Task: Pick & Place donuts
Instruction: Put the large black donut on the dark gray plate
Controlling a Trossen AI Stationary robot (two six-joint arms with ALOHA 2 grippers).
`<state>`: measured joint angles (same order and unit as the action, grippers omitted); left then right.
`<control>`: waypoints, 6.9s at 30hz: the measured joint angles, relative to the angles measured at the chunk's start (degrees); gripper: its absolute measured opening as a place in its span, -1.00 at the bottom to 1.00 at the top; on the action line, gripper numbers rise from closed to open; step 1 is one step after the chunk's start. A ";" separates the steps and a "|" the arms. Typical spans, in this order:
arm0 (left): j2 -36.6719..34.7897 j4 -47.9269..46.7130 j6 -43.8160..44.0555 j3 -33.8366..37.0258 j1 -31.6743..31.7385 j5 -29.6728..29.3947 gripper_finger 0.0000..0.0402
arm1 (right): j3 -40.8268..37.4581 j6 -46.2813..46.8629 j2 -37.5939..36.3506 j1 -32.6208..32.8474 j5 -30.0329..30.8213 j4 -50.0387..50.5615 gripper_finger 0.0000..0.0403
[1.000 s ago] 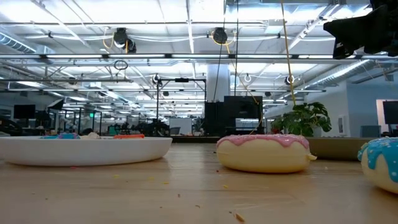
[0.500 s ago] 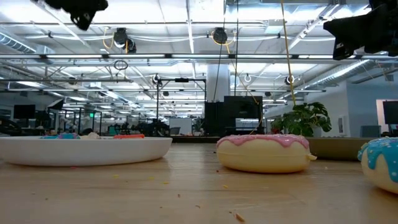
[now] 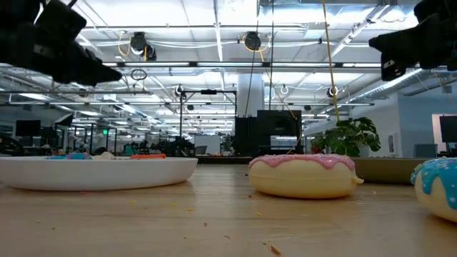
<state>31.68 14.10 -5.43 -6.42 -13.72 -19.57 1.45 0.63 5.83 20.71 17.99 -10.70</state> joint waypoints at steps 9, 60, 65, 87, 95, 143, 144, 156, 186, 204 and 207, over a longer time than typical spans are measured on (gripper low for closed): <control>0.17 11.14 -5.62 5.78 2.35 -8.44 -0.91 | 14.61 -3.26 18.21 0.11 4.45 2.09 -1.00; 0.17 17.54 -20.16 5.43 2.83 -12.52 -0.85 | 68.67 60.20 85.13 27.84 -12.29 61.77 -1.00; 0.17 17.52 -19.96 5.41 2.83 -12.41 -0.91 | 65.60 63.50 85.00 26.40 -13.84 61.96 -0.89; 0.17 17.43 -21.62 5.41 2.83 -12.26 -0.91 | 61.16 58.52 84.97 25.44 -18.35 56.42 0.20; 0.17 16.90 -21.05 5.41 2.83 -12.26 -0.97 | 54.04 59.30 84.97 25.48 -21.02 50.37 0.20; 0.17 16.97 -16.89 5.39 2.83 -11.96 -0.81 | 79.67 37.45 81.53 4.86 -13.69 84.79 -0.94; 0.18 16.97 -17.02 5.39 2.83 -11.96 -0.81 | 79.67 36.37 81.61 3.08 -13.78 85.14 -0.94; 0.20 16.97 -17.95 5.39 2.83 -11.93 -0.81 | 79.67 26.35 81.56 -11.21 -8.80 82.25 -0.94; 0.20 16.91 -17.95 5.39 2.81 -11.91 -0.81 | 50.44 25.31 81.54 -21.68 -15.07 58.75 -0.94; 0.17 16.91 -17.95 5.39 2.83 -11.91 -0.81 | 50.41 26.31 81.54 -22.26 -7.23 59.90 -0.24; 0.18 16.90 -17.96 5.39 2.83 -11.91 -0.81 | 50.41 25.70 81.55 -22.25 -7.99 59.82 -0.10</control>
<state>31.86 31.00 -23.39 -1.04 -10.90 -31.48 51.86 26.33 87.38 -1.54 10.00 49.12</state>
